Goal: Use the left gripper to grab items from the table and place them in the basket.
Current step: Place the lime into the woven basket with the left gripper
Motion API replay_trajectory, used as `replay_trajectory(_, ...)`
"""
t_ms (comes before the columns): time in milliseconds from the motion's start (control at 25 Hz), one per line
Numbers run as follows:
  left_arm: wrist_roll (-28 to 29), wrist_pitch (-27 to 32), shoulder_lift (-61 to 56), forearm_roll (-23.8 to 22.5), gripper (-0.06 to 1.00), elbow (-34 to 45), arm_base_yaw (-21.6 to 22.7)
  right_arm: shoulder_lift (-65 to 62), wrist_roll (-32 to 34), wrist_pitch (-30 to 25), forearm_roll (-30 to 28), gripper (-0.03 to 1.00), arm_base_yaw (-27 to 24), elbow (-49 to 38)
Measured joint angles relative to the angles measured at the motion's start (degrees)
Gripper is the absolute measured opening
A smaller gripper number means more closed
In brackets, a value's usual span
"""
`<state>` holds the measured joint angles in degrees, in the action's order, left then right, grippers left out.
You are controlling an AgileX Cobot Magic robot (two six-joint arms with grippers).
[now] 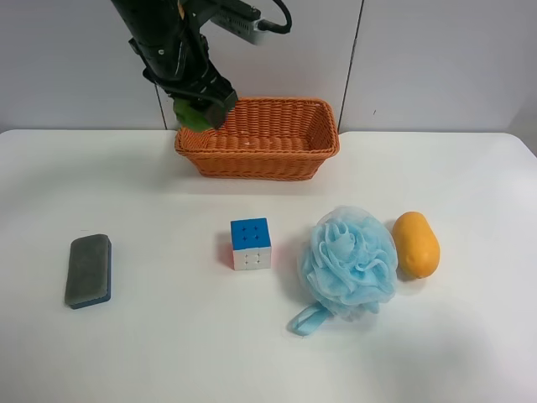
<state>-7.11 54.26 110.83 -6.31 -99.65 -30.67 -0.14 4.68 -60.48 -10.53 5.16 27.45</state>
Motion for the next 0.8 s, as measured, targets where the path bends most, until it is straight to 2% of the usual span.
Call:
replay_trajectory(200,0.2,-0.6,7.2,0.6,0.62,-9.4,1.2,0.0,0.0,0.0,0.0,0.99,0.0,0.0)
replay_trajectory(320,0.2,-3.4,10.6,1.7,0.62,-12.5,2.0,0.0,0.0,0.0,0.0,0.99,0.0,0.0)
replay_trajectory(800,0.6,-17.9,18.9,6.8,0.62,-13.0,3.3,0.0,0.0,0.0,0.0,0.99,0.0,0.0)
